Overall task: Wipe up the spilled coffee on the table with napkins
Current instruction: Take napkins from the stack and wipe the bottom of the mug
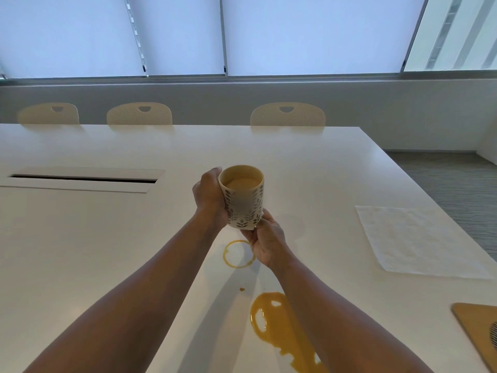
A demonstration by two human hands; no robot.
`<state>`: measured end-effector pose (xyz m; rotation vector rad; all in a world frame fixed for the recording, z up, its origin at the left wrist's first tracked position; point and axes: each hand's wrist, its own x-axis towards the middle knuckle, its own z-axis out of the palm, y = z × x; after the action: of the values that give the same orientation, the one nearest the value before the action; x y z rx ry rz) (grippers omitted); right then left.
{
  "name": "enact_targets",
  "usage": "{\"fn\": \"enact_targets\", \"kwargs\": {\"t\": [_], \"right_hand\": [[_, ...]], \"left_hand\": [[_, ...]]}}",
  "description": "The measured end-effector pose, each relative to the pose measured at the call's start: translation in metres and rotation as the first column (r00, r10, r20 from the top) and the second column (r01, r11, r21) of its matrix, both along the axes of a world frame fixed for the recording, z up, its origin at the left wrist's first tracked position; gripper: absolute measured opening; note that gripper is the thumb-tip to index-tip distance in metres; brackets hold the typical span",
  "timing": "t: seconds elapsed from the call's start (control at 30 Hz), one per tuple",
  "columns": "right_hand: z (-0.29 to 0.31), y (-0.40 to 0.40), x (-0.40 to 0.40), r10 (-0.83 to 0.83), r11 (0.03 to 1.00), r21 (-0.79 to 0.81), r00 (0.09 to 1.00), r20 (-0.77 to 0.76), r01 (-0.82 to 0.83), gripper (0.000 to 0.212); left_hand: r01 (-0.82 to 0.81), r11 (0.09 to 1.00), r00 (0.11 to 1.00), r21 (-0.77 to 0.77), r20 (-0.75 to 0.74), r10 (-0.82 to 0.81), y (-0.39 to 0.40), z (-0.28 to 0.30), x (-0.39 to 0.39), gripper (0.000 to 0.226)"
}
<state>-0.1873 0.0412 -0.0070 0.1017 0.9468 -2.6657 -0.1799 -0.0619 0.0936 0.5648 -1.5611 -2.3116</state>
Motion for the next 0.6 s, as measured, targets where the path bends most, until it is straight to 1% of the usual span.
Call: {"fn": "enact_targets", "kwargs": {"t": [0.1,0.23,0.33,0.47,0.6], "right_hand": [[0.001,-0.011,0.004,0.022,1.0,-0.018,1.0,0.004,-0.022,0.026],[0.001,-0.016,0.009,0.158,0.987,0.008,0.987,-0.014,-0.157,0.026],[0.001,-0.012,0.01,0.264,0.963,0.06,0.964,-0.025,-0.263,0.026],[0.002,0.002,0.006,0.35,0.924,0.161,0.937,0.001,-0.346,0.029],[0.002,0.02,0.003,0.379,0.915,0.137,0.925,0.028,-0.379,0.035]], "left_hand": [[-0.01,1.0,1.0,0.0,0.008,0.01,0.001,0.0,0.002,0.024],[-0.035,0.999,0.999,-0.032,0.007,0.035,-0.003,0.001,0.003,0.014],[-0.036,0.998,0.999,-0.052,-0.001,0.037,-0.006,0.001,0.003,0.02],[-0.031,0.998,1.0,-0.059,-0.005,0.031,-0.007,0.002,0.004,0.019],[-0.027,1.0,1.0,0.006,0.011,0.027,-0.008,0.004,0.005,0.026]]}}
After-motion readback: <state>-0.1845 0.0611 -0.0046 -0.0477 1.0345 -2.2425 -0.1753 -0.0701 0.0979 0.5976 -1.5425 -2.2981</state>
